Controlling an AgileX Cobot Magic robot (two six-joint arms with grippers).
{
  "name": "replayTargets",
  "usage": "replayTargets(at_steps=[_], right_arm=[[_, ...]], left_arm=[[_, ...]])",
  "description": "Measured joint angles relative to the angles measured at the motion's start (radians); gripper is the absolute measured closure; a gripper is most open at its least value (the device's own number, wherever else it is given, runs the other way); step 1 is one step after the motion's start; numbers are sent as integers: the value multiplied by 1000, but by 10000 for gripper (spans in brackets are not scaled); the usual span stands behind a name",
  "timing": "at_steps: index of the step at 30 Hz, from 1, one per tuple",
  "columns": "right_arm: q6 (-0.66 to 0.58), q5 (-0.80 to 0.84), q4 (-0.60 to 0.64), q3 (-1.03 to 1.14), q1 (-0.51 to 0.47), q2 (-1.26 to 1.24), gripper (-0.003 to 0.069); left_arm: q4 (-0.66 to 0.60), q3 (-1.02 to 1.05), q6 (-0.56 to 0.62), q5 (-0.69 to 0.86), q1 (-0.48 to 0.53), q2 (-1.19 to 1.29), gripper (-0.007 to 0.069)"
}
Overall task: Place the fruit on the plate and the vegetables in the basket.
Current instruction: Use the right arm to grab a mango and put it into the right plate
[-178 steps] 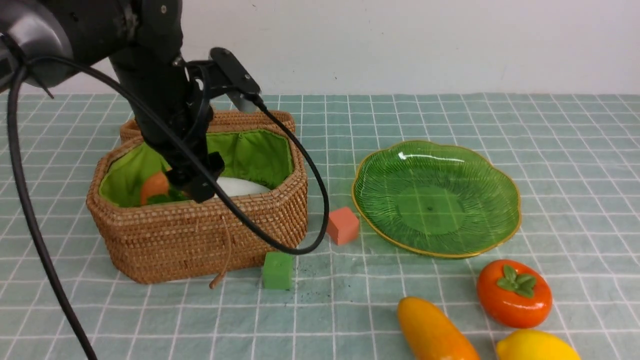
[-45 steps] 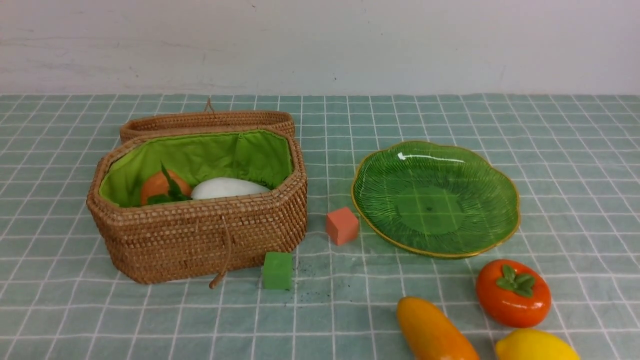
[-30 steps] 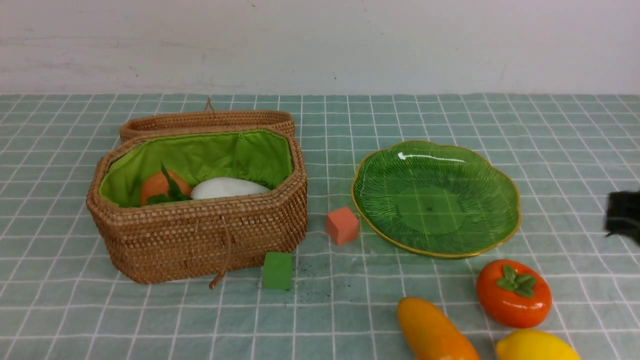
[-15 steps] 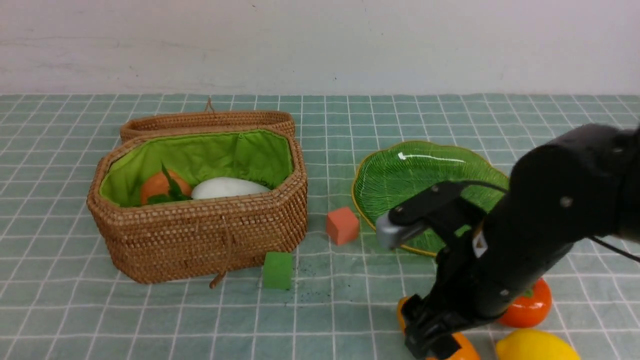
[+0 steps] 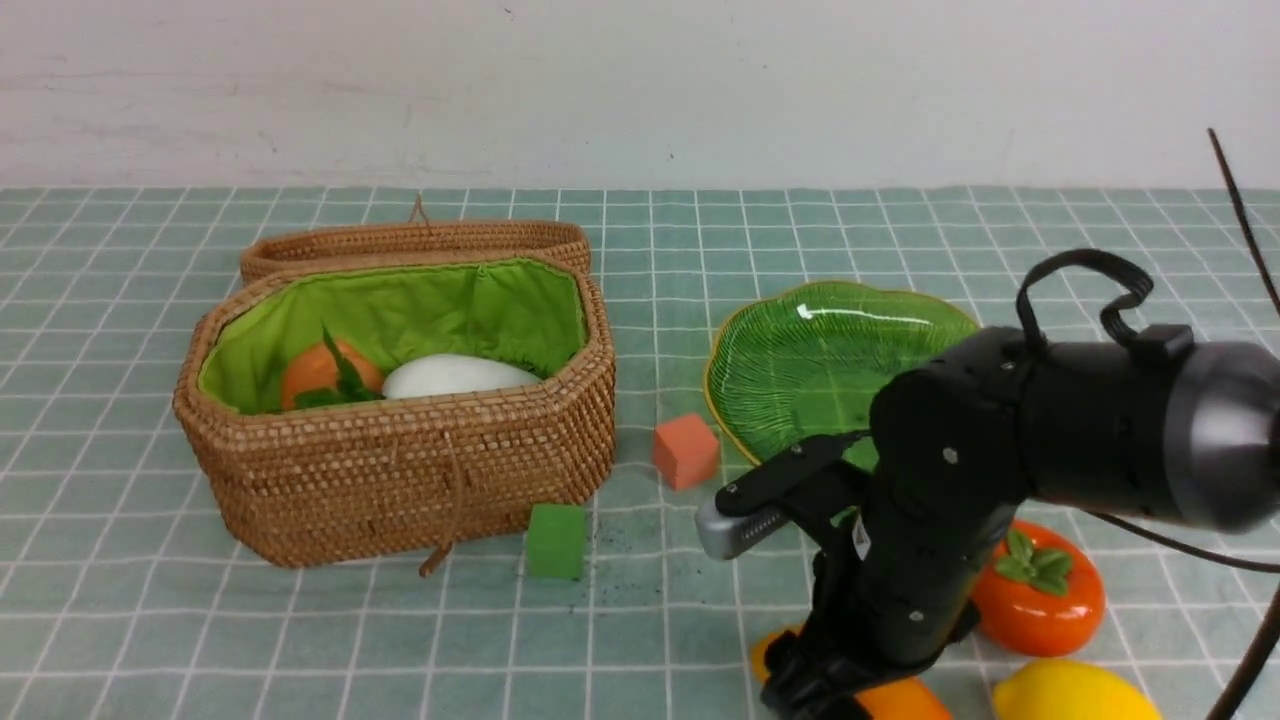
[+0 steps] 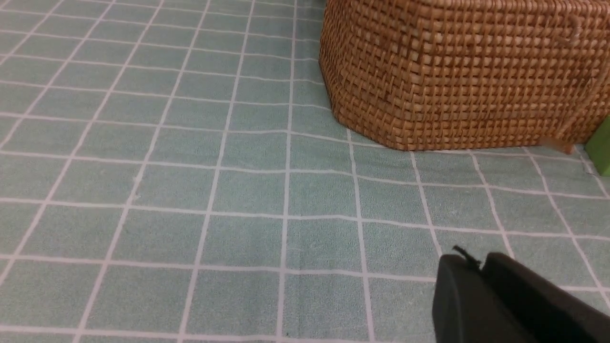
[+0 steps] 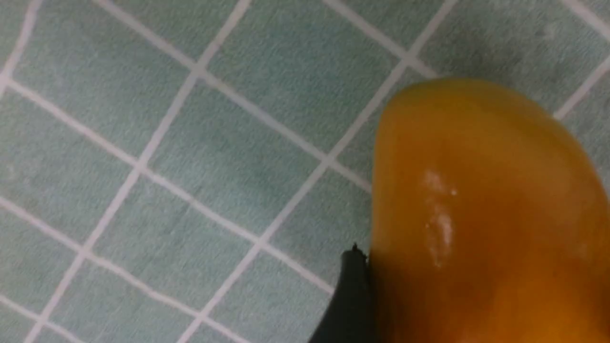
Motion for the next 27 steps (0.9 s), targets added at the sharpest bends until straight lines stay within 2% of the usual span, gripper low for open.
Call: replayTargets(at_steps=[6, 9, 13, 19, 24, 26, 27], right_arm=[[0, 39, 2, -203, -82, -59, 71], [5, -85, 4, -290, -187, -39, 71], [4, -277, 2, -308, -263, 44, 71], [4, -425, -6, -308, -290, 193, 71], [4, -391, -73, -308, -290, 219, 69], [4, -359, -91, -308, -290, 215, 20], [4, -355, -91, -308, -290, 214, 20]], left_arm=[[0, 0, 0, 0, 0, 0, 564], [0, 0, 0, 0, 0, 0, 561], [0, 0, 0, 0, 0, 0, 557], [0, 0, 0, 0, 0, 0, 557], [0, 0, 0, 0, 0, 0, 553], [0, 0, 0, 0, 0, 0, 554], [0, 0, 0, 0, 0, 0, 554]])
